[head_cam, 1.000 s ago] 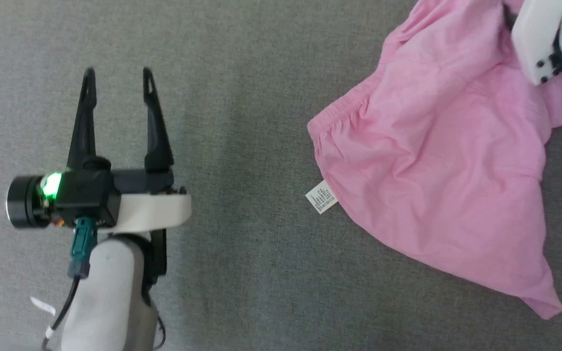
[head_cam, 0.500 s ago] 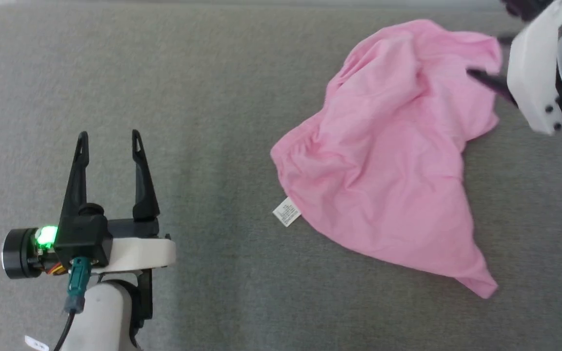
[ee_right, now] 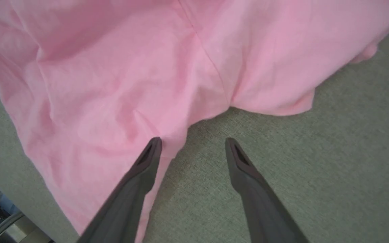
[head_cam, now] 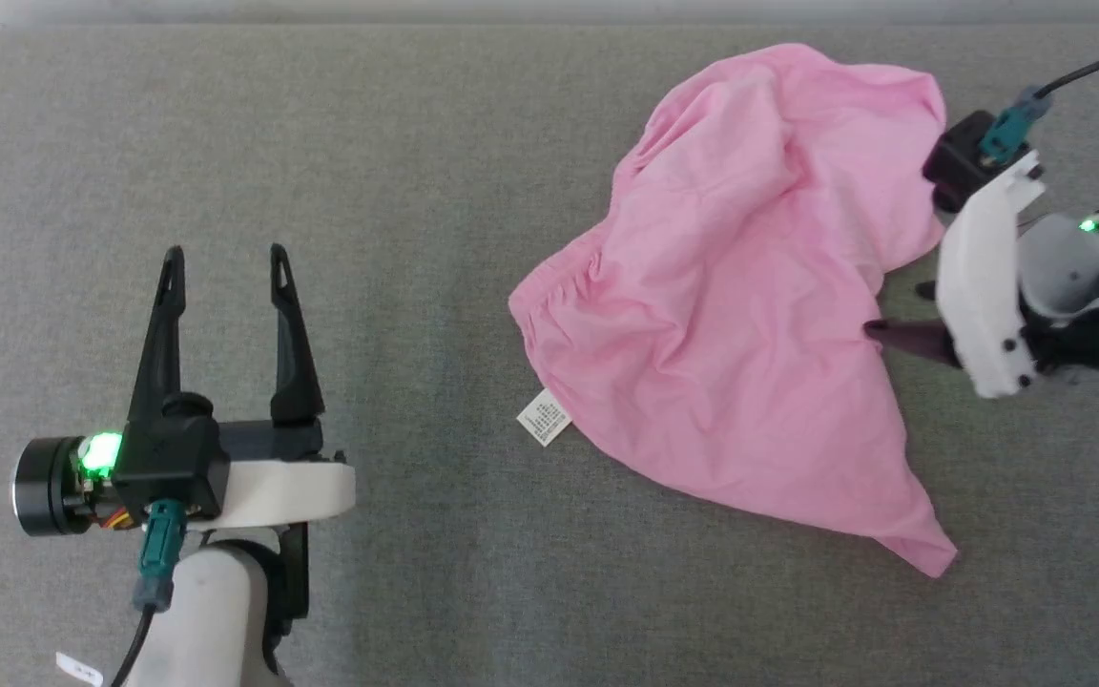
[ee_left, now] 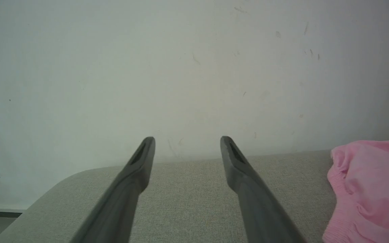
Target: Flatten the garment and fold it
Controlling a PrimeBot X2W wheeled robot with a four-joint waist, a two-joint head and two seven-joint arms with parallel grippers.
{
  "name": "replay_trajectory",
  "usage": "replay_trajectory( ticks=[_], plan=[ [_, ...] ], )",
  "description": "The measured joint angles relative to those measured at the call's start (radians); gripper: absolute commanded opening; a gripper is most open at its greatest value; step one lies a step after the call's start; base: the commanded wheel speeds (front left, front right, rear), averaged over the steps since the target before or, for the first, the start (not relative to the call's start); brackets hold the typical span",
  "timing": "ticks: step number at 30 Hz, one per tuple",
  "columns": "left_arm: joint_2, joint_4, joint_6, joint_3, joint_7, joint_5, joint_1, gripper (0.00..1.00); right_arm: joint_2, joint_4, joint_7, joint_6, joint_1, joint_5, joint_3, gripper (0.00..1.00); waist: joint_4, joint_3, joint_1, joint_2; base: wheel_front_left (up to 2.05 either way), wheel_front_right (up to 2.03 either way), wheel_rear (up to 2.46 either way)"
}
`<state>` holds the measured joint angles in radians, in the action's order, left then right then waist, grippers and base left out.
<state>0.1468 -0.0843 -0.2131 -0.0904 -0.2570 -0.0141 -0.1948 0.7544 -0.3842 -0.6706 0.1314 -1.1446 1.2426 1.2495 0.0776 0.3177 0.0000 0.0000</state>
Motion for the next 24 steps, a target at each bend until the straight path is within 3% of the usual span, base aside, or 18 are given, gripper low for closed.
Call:
replay_trajectory(
  ticks=[6,9,10,11,19,24],
  plan=[
    [-0.007,0.005,0.002,-0.006,0.0,0.0,-0.037,1.0,-0.103,-0.107,0.097,0.0,0.051,0.003,-0.009,1.0,0.021,0.037,0.0002,0.0,0.0,0.0,0.0],
    [-0.016,0.011,0.007,-0.014,0.0,0.0,-0.042,1.0,-0.125,-0.139,0.118,0.0,0.053,-0.049,-0.007,1.0,0.034,0.048,-0.0001,0.0,0.0,0.0,0.0],
    [-0.016,0.014,0.01,-0.015,0.0,0.0,-0.044,1.0,-0.127,-0.143,0.121,0.0,0.053,-0.066,-0.006,0.78,0.038,0.05,-0.0001,0.0,0.0,0.0,0.0],
    [-0.017,0.018,0.01,-0.015,0.0,0.0,-0.047,1.0,-0.127,-0.142,0.13,0.001,0.053,-0.088,-0.005,0.0,0.042,0.052,-0.0001,0.0,0.0,0.0,0.0],
    [-0.018,0.03,0.01,-0.013,0.0,0.0,-0.054,1.0,-0.147,-0.122,0.237,0.001,-0.016,-0.195,0.022,0.0,0.051,0.029,0.0,0.0,0.0,0.0,0.0],
    [-0.032,0.029,0.012,-0.028,0.0,0.0,-0.059,1.0,-0.194,-0.208,0.24,0.001,-0.127,-0.308,0.022,0.0,0.073,0.041,0.0,0.0,0.0,0.0,0.0]
  ],
)
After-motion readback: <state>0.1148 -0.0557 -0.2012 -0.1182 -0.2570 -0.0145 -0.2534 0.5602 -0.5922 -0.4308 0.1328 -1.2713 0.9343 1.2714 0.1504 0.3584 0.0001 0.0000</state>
